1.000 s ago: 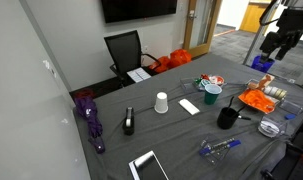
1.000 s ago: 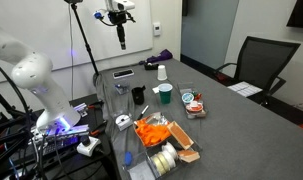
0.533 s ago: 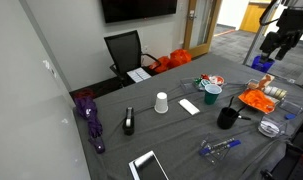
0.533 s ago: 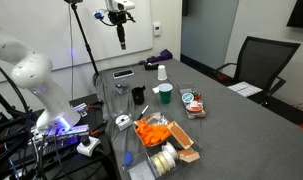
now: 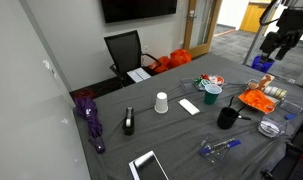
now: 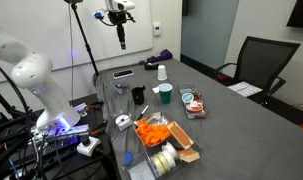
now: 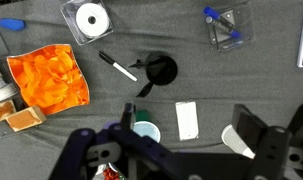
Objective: Put the orange wooden rectangular block in the green cup
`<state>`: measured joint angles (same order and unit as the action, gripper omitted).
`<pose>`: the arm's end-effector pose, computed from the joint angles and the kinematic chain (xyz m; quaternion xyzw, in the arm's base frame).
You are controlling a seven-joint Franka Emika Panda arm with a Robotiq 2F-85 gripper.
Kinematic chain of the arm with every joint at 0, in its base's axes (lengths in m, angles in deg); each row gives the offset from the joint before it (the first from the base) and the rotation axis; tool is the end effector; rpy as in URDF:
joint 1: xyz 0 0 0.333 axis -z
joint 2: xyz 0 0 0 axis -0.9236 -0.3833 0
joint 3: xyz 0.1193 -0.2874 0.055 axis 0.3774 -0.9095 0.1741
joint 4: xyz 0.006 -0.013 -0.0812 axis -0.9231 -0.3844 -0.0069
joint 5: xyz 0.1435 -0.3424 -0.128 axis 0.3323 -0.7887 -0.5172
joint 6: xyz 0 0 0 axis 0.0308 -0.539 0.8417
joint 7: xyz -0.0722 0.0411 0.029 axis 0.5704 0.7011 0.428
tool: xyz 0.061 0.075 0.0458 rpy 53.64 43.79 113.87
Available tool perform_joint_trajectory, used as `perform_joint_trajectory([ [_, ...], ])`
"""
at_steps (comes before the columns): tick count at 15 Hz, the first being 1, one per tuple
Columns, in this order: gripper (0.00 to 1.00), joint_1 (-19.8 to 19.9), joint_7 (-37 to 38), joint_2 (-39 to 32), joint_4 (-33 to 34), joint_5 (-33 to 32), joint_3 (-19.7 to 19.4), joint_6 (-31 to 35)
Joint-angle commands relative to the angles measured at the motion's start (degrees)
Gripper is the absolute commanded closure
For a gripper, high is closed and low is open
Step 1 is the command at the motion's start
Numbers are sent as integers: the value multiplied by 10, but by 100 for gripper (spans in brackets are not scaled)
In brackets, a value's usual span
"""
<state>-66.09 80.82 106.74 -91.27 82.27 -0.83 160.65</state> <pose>0.4126 -0.0103 0.5221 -0.9944 0.1034 -0.0052 0.0209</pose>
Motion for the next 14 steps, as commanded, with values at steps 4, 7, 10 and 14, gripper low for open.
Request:
perform_joint_trajectory([
  [4, 0, 4, -2, 0, 1, 2, 3, -2],
  [7, 0, 4, -2, 0, 1, 2, 3, -2],
  [10, 0, 4, -2, 0, 1, 2, 3, -2],
  [14, 0, 14, 10, -20, -9, -38, 13, 62],
])
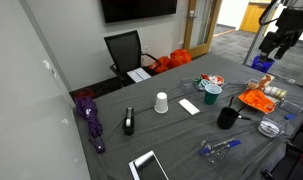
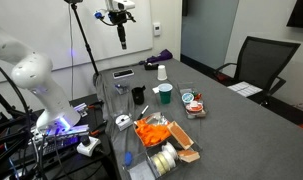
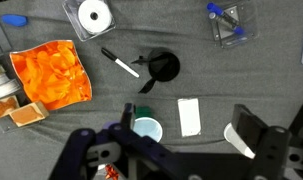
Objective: Put the orange wooden rectangular block in the green cup
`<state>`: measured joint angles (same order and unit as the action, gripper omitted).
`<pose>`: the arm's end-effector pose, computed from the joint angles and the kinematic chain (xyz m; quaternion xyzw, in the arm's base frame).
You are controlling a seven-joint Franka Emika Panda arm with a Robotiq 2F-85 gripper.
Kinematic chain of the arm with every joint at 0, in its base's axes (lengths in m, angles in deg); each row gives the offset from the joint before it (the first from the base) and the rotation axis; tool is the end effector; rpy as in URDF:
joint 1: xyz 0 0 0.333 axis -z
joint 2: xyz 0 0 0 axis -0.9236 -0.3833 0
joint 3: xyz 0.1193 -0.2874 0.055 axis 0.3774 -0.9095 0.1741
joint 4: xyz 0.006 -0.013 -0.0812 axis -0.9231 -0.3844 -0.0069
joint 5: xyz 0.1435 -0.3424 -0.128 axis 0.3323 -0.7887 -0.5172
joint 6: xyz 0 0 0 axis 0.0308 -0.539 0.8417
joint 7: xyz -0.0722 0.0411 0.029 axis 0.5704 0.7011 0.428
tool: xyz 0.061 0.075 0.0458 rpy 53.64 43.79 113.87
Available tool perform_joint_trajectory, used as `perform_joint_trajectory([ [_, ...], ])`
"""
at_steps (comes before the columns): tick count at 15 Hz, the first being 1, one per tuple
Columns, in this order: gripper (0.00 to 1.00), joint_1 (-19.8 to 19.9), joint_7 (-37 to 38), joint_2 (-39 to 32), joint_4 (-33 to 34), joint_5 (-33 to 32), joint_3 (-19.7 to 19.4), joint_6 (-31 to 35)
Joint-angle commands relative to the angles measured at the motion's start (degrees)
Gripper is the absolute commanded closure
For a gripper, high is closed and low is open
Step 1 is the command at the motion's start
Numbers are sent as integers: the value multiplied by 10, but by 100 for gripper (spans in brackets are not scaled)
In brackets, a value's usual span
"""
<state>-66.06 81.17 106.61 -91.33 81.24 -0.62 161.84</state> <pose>0.4150 -0.0104 0.5225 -0.9945 0.1027 -0.0145 0.0120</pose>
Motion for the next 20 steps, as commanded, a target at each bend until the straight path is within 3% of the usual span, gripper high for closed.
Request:
perform_joint_trajectory([
  [1, 0, 16, 9, -30, -12, -42, 10, 75],
  [10, 0, 52, 33, -144, -17, -150, -11, 248],
  [20, 0, 84, 91, -218, -14, -315, -38, 339],
])
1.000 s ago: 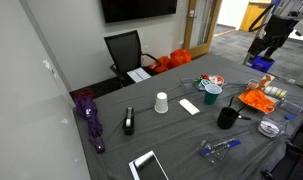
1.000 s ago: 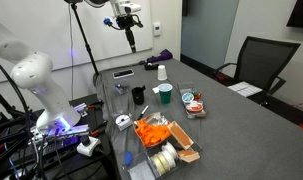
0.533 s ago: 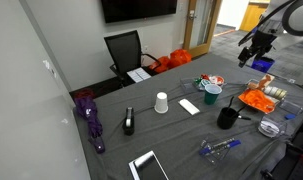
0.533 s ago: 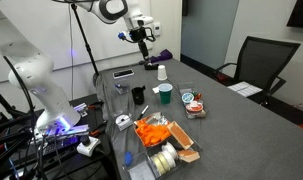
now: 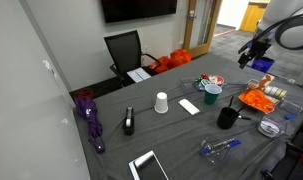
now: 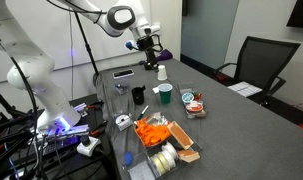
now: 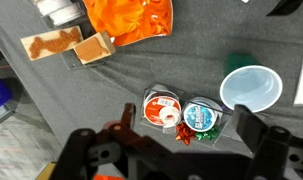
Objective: Put the orange wooden rectangular block in the green cup
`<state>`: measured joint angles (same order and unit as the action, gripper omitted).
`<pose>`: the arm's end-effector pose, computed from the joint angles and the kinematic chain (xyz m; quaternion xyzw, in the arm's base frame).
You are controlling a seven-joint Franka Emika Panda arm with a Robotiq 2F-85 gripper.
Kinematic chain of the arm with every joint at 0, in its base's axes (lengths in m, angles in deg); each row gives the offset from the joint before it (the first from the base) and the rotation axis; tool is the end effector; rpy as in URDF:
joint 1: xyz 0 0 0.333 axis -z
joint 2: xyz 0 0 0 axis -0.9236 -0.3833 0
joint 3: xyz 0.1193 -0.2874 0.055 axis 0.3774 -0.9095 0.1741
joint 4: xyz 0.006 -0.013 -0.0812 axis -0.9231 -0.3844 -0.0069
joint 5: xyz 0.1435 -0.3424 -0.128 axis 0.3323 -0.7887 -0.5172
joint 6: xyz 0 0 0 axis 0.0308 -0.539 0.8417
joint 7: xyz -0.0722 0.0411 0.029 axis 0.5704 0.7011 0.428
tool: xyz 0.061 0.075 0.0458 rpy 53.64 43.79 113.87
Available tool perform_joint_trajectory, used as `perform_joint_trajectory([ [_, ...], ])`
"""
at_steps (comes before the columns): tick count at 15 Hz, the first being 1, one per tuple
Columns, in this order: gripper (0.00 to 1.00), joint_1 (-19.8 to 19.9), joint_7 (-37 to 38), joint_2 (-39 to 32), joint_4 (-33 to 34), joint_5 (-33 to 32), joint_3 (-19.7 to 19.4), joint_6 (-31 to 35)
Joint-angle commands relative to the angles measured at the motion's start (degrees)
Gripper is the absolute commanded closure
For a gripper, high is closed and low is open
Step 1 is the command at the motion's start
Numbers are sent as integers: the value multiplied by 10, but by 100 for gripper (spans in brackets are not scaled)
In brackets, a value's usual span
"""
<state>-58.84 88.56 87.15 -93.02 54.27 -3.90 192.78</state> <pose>0.4947 -0.1088 0.4045 0.9772 -0.0995 0.1056 0.1553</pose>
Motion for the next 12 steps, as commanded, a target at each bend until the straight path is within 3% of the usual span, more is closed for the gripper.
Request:
perform_joint_trajectory([
  [1, 0, 15, 26, -31, 3, -67, -9, 39],
  [4, 0, 21, 61, -49, 8, -137, -21, 60],
  [5, 0, 9, 42, -30, 2, -100, -20, 37],
  [12, 0, 11, 55, -42, 5, -122, -27, 47],
])
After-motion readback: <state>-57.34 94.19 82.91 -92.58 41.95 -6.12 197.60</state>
